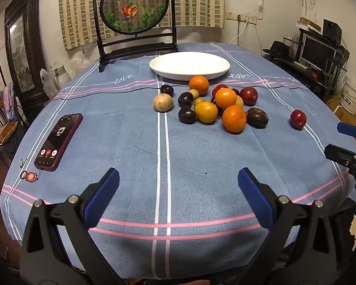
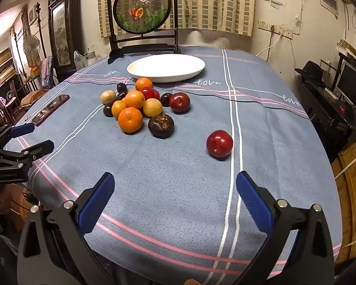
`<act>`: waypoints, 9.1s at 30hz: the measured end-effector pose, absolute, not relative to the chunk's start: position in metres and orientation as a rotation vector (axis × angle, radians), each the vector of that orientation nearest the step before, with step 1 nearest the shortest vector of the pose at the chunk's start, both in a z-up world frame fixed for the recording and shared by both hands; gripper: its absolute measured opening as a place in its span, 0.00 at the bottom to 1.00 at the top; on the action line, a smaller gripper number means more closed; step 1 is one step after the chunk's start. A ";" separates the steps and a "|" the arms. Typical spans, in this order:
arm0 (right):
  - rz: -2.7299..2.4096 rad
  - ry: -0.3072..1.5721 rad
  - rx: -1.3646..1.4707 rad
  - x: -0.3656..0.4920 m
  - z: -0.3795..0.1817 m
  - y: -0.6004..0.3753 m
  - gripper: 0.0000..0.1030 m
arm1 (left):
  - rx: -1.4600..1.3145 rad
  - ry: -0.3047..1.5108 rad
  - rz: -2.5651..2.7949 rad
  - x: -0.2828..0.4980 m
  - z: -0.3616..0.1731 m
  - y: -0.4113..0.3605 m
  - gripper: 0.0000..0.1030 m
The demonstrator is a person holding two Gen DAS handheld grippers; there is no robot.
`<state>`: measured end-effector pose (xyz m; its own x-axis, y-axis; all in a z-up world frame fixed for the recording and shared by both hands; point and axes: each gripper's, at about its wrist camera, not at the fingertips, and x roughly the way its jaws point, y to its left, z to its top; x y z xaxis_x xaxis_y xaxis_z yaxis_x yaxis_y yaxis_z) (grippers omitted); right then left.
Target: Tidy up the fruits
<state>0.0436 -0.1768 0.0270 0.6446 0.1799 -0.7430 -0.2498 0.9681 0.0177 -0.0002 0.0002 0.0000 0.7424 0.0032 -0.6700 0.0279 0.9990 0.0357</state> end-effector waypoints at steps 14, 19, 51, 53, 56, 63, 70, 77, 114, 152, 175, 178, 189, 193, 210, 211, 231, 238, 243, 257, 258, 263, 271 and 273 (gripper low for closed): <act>0.241 0.832 -0.095 0.043 0.027 -0.177 0.99 | 0.037 0.749 0.002 0.002 -0.005 0.005 0.98; 0.242 0.832 -0.094 0.043 0.027 -0.177 0.99 | 0.036 0.748 0.003 0.002 -0.005 0.006 0.98; 0.233 0.836 -0.087 0.044 0.025 -0.181 0.99 | 0.041 0.751 0.006 0.001 -0.005 0.007 0.98; 0.233 0.836 -0.086 0.045 0.025 -0.181 0.99 | 0.042 0.751 0.006 0.000 -0.005 0.007 0.98; 0.234 0.836 -0.086 0.044 0.026 -0.181 0.99 | 0.042 0.751 0.007 -0.001 -0.006 0.009 0.98; 0.234 0.839 -0.079 0.043 0.025 -0.183 0.99 | 0.042 0.753 0.006 0.002 -0.005 0.006 0.98; 0.227 0.848 -0.070 0.046 0.022 -0.183 0.99 | 0.040 0.757 0.010 -0.002 -0.009 0.010 0.98; 0.233 0.848 -0.071 0.046 0.022 -0.184 0.99 | 0.042 0.761 0.011 -0.001 -0.009 0.011 0.98; 0.166 0.984 0.039 0.145 -0.025 -0.213 0.51 | 0.018 0.862 -0.012 0.032 -0.037 0.016 0.98; 0.246 0.975 0.154 0.147 -0.029 -0.226 0.39 | -0.033 0.959 -0.389 0.149 -0.037 -0.063 0.40; 0.374 0.896 -0.025 0.363 -0.009 -0.103 0.39 | -0.211 0.922 -0.176 0.351 -0.010 0.041 0.40; 0.381 0.920 -0.044 0.371 -0.015 -0.095 0.44 | -0.214 0.936 -0.176 0.356 -0.015 0.040 0.41; 0.395 0.881 -0.056 0.323 0.013 -0.126 0.57 | 0.003 0.851 -0.149 0.305 0.017 0.028 0.75; 0.417 0.911 -0.085 0.289 0.003 -0.142 0.57 | 0.078 0.841 -0.158 0.260 0.011 0.033 0.77; 0.466 1.017 -0.077 0.253 -0.028 -0.157 0.55 | -0.027 0.955 -0.248 0.216 -0.046 0.053 0.51; 0.465 1.018 -0.077 0.253 -0.028 -0.157 0.53 | -0.028 0.959 -0.249 0.216 -0.047 0.052 0.47; 0.477 1.016 -0.099 0.250 -0.028 -0.151 0.42 | -0.002 0.950 -0.232 0.220 -0.049 0.049 0.39; 0.475 0.914 0.029 0.275 -0.001 -0.161 0.42 | -0.063 0.937 -0.249 0.235 -0.032 0.050 0.39; 0.428 0.849 0.050 0.316 0.009 -0.147 0.42 | -0.078 0.851 -0.274 0.270 0.007 0.037 0.39; 0.412 0.890 0.001 0.370 -0.018 -0.123 0.46 | -0.006 0.921 -0.139 0.359 -0.015 0.014 0.55; 0.416 0.879 0.000 0.366 -0.013 -0.124 0.46 | 0.007 0.908 -0.124 0.356 -0.013 0.013 0.61; 0.491 0.829 0.014 0.328 0.017 -0.125 0.46 | 0.041 0.842 -0.125 0.322 0.010 0.020 0.77; 0.588 0.872 -0.069 0.262 0.004 -0.111 0.46 | -0.057 0.809 -0.107 0.260 -0.003 0.061 0.82; 0.600 0.894 -0.078 0.257 -0.001 -0.108 0.46 | -0.062 0.830 -0.086 0.259 -0.010 0.064 0.82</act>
